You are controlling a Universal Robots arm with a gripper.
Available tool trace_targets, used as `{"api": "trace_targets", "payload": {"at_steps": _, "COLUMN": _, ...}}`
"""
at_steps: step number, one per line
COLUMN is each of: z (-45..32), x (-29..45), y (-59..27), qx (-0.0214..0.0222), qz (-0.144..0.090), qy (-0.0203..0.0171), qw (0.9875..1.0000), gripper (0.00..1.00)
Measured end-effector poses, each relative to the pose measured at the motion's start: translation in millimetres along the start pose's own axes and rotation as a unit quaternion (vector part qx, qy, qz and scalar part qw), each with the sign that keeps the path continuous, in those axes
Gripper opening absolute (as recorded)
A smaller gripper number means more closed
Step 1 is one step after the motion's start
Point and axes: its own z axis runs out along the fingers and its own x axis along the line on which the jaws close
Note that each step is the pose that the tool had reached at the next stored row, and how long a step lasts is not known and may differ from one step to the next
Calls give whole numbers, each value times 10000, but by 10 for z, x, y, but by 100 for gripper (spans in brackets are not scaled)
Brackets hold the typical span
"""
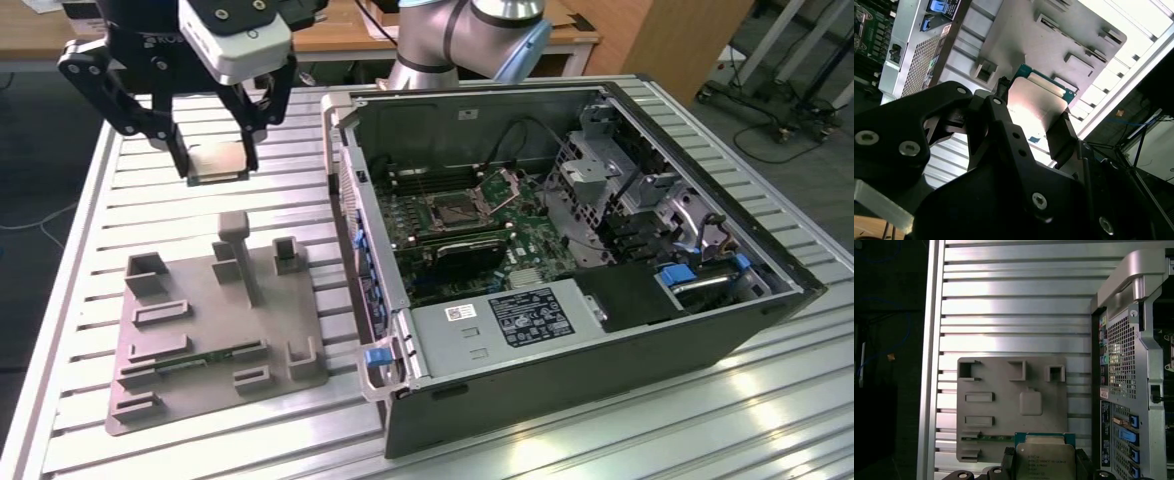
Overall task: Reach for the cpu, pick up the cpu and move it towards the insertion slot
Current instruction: 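Pick up the cpu and move it towards the insertion slot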
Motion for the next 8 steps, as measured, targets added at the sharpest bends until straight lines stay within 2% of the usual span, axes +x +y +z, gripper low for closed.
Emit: {"api": "trace_targets", "payload": {"at_steps": 8, "z": 0, "x": -30, "y": 0, "qx": 0, "qz": 0, "qy": 0, "qw": 10000, "gripper": 55}}
